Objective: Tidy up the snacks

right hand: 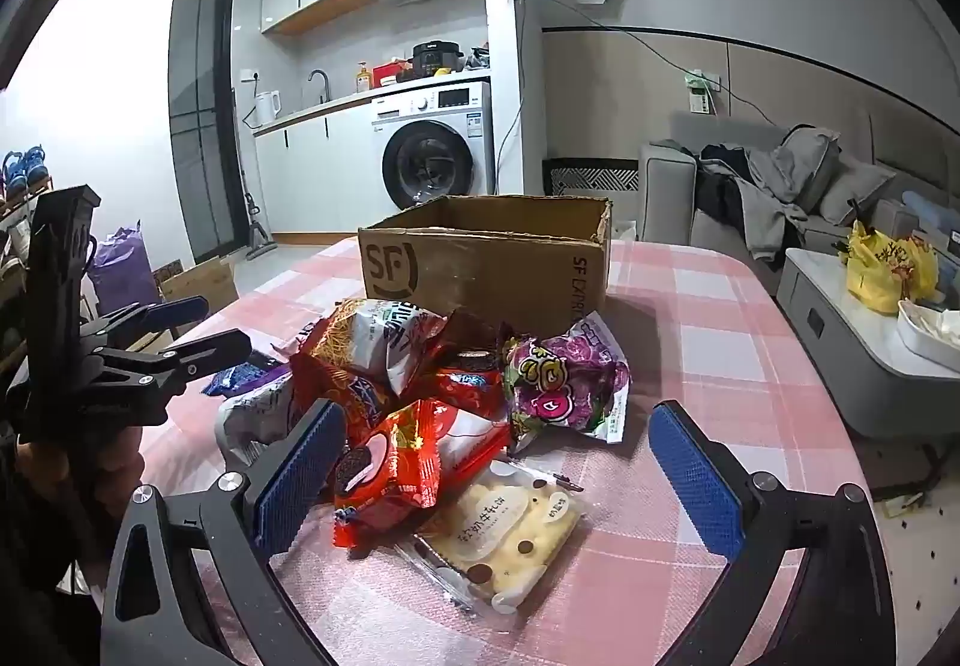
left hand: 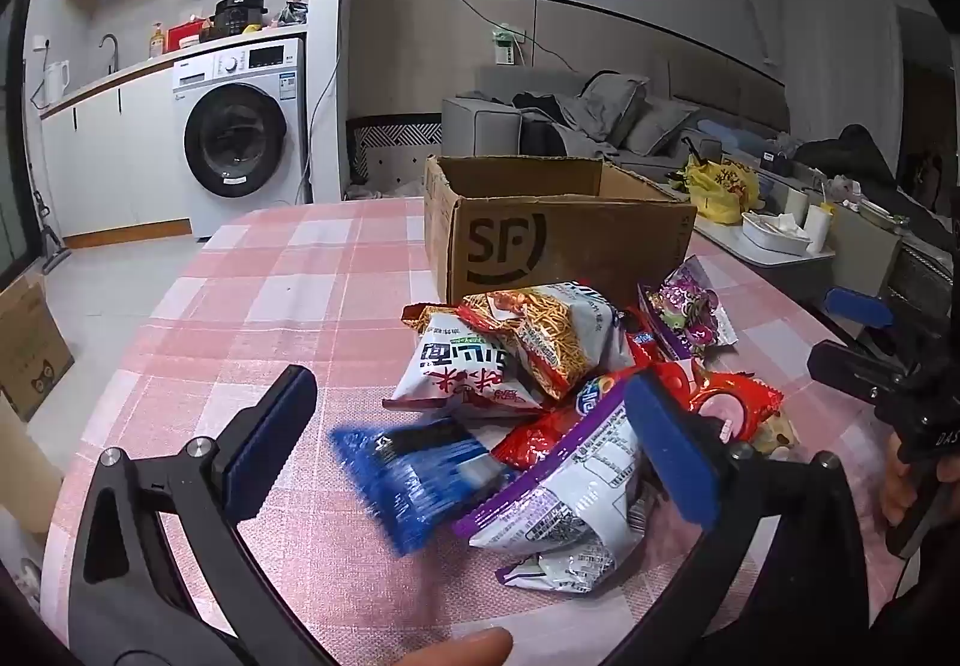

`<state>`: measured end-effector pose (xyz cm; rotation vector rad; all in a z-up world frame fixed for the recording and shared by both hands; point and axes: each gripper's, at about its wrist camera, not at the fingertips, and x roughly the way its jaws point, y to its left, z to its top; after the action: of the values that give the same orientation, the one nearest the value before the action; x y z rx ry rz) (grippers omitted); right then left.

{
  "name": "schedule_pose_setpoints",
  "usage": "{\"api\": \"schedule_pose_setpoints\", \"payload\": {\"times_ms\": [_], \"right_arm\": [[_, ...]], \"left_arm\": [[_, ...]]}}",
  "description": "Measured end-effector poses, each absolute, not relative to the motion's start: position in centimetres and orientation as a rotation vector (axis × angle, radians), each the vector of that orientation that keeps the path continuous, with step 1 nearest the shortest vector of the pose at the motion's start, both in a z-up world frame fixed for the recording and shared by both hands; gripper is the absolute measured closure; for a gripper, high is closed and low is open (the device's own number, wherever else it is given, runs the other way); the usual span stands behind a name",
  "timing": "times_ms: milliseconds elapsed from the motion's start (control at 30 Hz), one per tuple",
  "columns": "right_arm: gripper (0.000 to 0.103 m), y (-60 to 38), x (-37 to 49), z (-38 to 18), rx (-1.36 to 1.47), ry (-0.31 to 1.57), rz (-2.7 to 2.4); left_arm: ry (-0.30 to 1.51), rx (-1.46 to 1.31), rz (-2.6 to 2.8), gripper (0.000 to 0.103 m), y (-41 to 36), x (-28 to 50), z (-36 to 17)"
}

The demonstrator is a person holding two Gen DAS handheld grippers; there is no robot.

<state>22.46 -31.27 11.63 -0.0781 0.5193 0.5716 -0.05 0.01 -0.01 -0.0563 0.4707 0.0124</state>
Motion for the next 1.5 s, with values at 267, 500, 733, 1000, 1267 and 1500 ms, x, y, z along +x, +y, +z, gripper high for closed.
{"api": "schedule_pose_setpoints", "payload": {"times_ms": [267,500,733,1000,1267,1500], "right_arm": [[0.000,-31.04,22.28,11.63,-0.078,0.530,0.578],[0.000,-31.03,22.37,11.53,-0.076,0.537,0.577],[0.000,-31.17,22.54,11.28,-0.078,0.538,0.580],[0.000,-30.88,22.80,11.15,-0.082,0.541,0.581],[0.000,-30.88,22.87,11.06,-0.084,0.542,0.582],[0.000,-30.88,22.80,11.06,-0.081,0.544,0.581]], "left_arm": [[0.475,-0.052,0.025,0.000,-0.63,-0.66,0.19],[0.487,-0.066,0.012,0.000,0.08,0.09,0.09],[0.488,-0.065,0.011,0.000,0.07,0.12,0.07],[0.488,-0.065,0.011,0.000,0.18,0.14,0.04],[0.489,-0.065,0.011,0.000,0.18,0.17,0.04],[0.489,-0.064,0.011,0.000,0.22,0.19,0.06]]}}
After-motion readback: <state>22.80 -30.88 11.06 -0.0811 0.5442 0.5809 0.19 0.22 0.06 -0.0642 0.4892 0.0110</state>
